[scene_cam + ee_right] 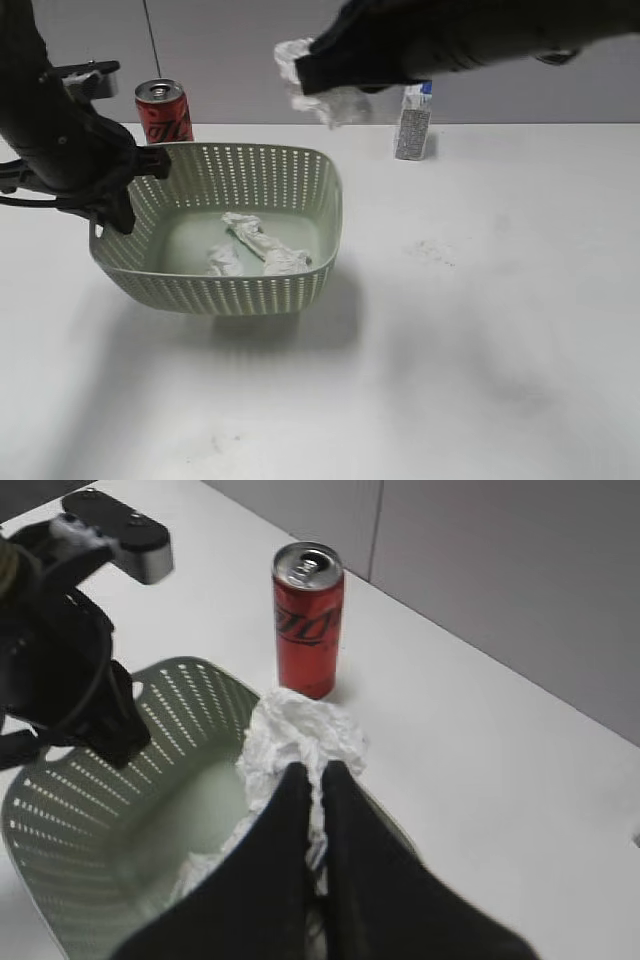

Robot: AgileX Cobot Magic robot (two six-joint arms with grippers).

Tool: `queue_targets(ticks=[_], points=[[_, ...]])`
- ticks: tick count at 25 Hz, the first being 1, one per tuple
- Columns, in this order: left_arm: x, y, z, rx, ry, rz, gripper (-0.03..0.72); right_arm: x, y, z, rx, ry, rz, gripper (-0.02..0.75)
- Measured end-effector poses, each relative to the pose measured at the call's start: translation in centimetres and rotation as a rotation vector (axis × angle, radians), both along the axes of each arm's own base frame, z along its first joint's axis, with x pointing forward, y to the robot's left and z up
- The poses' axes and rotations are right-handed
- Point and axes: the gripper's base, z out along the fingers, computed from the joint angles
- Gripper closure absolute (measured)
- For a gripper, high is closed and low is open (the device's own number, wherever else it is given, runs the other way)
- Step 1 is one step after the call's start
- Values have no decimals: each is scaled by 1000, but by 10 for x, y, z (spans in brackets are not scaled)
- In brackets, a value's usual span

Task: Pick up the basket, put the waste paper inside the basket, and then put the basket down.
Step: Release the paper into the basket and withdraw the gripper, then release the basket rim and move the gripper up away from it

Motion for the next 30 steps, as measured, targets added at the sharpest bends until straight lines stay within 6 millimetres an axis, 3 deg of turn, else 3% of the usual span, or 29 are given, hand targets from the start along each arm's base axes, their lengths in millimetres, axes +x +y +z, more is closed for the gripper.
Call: queue_targets(ticks=[2, 4, 6, 8, 12, 14, 17, 21, 24, 27, 30], points=[[-1, -5, 0, -7, -9, -9, 689, 8, 21, -1, -20, 6, 36, 745], [-1, -6, 0, -11, -10, -11, 689, 18, 38, -16, -66, 49, 54, 742], [-1, -7, 0, -12, -11, -12, 689, 27, 49, -33, -120, 106, 62, 691], [-1, -7, 1, -13, -18, -11, 689, 33, 55, -54, -197, 168, 79, 563], [1, -7, 1, -19, -39, -8, 689, 35, 59, -77, -259, 237, 99, 185], [2, -7, 1, -21, -44, -8, 689, 35, 60, -78, -256, 246, 98, 114], [2, -7, 1, -22, -45, -7, 689, 39, 58, -72, -229, 253, 72, 119], [2, -7, 1, -21, -44, -7, 689, 63, 39, -47, -172, 263, -17, 134], [3, -9, -2, -36, -35, 3, 689, 93, 5, -28, -149, 265, -117, 138], [13, -15, -12, -48, -8, 13, 689, 115, -34, -24, -152, 300, -219, 143], [30, -24, -23, -64, 9, 22, 689, 121, -59, -28, -191, 373, -269, 144]])
